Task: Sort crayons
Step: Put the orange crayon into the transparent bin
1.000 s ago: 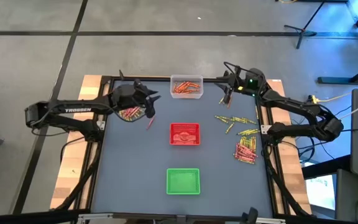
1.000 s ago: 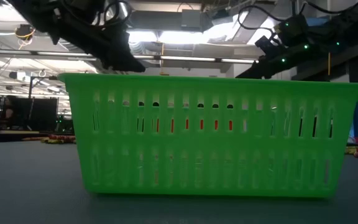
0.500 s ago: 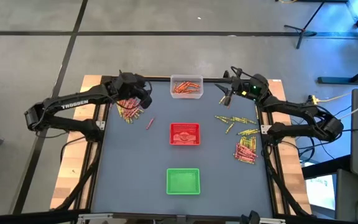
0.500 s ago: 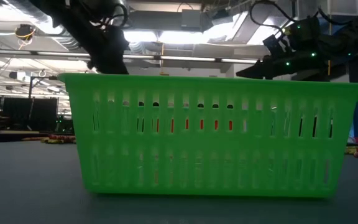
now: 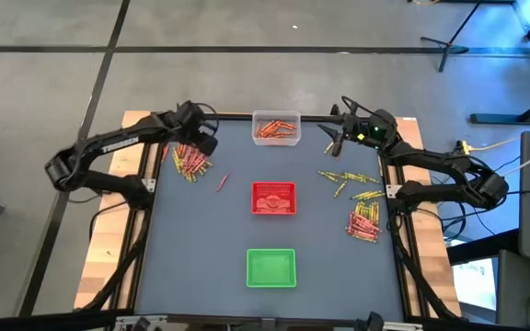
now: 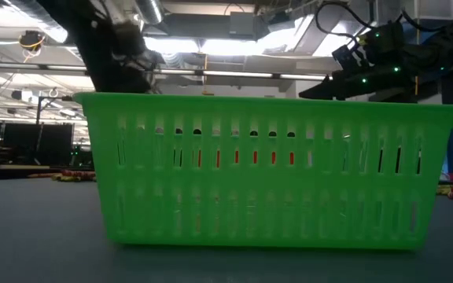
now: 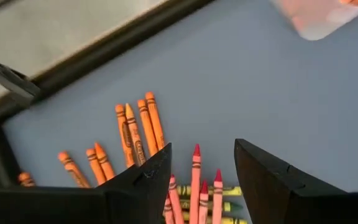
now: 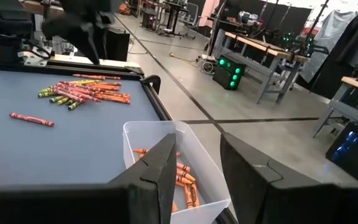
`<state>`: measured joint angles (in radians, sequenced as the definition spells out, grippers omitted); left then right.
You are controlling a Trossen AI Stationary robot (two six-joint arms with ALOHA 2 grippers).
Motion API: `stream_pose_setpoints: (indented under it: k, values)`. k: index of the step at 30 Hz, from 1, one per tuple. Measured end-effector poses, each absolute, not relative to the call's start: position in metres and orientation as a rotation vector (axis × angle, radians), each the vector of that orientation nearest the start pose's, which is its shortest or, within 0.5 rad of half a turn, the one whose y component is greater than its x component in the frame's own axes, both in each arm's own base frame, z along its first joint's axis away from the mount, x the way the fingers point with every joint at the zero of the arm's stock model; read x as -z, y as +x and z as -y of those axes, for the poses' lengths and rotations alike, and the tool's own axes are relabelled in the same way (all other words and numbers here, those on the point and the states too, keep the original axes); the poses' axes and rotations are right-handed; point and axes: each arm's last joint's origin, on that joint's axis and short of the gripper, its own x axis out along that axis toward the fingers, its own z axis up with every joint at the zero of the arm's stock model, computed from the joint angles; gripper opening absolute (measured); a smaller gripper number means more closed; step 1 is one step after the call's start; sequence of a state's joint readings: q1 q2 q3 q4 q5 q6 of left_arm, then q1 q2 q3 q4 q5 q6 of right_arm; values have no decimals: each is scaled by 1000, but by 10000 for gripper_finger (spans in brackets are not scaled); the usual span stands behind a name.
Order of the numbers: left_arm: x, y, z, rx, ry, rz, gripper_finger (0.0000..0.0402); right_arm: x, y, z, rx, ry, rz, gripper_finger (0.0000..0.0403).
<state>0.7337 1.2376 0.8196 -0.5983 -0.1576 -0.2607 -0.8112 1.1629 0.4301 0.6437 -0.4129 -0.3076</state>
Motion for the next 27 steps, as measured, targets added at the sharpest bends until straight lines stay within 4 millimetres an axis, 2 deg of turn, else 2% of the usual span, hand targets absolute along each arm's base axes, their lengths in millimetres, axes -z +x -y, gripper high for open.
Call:
stream_pose_setpoints:
  k: [7, 11, 19, 27]
  values:
    - [-185, 169, -190, -918, -691, -1027, 159, -220, 168, 160, 386, -272, -120, 124]
    - [-169, 171, -208, -916, -737, -1086, 151, -220, 168, 160, 385, -274, -120, 124]
    - [-155, 183, -239, -917, -745, -1128, 114, -219, 168, 160, 385, -271, -125, 124]
    - [-148, 188, -247, -908, -729, -1163, 110, -218, 168, 160, 381, -259, -142, 124]
